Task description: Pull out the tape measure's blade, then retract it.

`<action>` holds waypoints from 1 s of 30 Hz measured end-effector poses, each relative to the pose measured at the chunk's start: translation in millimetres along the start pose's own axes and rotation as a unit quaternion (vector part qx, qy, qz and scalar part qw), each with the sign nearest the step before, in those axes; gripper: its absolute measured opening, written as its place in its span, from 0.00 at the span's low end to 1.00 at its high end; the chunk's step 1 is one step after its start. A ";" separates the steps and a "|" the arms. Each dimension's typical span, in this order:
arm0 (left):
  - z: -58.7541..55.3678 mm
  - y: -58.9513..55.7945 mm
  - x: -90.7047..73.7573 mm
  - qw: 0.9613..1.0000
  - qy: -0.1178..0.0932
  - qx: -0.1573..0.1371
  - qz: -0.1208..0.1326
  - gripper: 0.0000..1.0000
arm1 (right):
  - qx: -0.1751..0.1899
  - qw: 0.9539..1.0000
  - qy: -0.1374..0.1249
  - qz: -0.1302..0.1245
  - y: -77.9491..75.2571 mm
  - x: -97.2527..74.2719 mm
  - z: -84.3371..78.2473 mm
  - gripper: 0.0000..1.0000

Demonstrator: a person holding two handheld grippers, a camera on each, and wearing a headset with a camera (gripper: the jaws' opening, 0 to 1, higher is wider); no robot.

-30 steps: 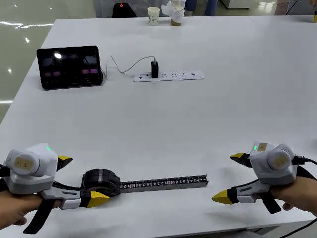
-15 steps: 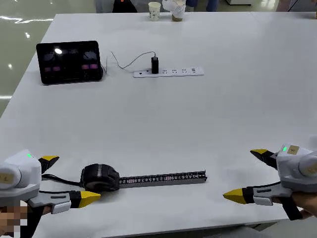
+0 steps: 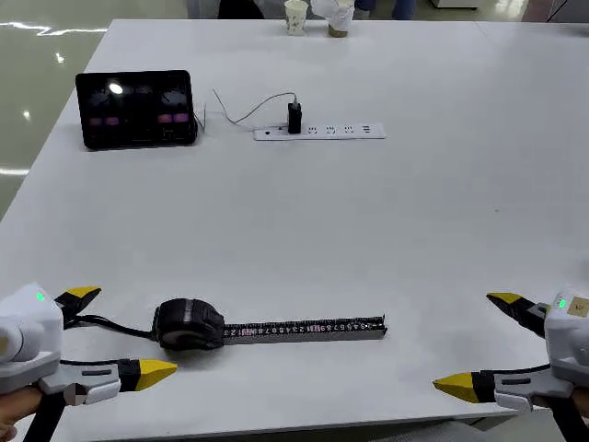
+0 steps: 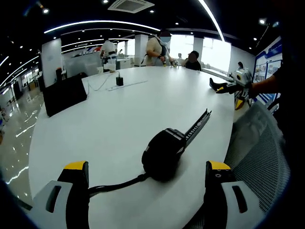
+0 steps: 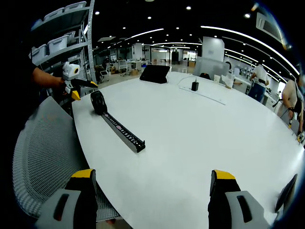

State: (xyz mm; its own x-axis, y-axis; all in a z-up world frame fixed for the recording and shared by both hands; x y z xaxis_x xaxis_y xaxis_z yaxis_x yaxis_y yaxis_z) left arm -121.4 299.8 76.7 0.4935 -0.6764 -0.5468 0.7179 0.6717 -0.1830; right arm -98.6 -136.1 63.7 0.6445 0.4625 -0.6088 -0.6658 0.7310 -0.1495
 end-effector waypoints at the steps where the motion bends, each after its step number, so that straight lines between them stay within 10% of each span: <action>1: -0.3 0.3 -0.7 1.000 0.000 0.001 0.001 0.99 | -0.001 1.000 0.002 0.000 -0.2 -0.2 -2.0 0.99; 30: -4.4 -3.1 -2.4 1.000 0.010 0.010 -0.004 0.99 | 0.017 0.999 0.035 0.013 9.1 -7.7 -16.9 0.99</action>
State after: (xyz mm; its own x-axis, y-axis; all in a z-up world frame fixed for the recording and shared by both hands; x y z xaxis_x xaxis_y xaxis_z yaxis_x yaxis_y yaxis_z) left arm -127.0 300.6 75.0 0.4780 -0.6758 -0.5611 0.7320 0.6595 -0.1708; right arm -116.0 -141.5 53.8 0.5981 0.4470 -0.6652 -0.6688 0.7357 -0.1069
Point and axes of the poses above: the centre of the closed fingertips' face, and the gripper's own axes: x roughly forward along the fingers, y roughly to its left, z roughly out of its top, the point moved 3 cm from there along -x, roughly backward along the fingers, and after that the axes turned 15 degrees about -z, right-handed, at the moved point
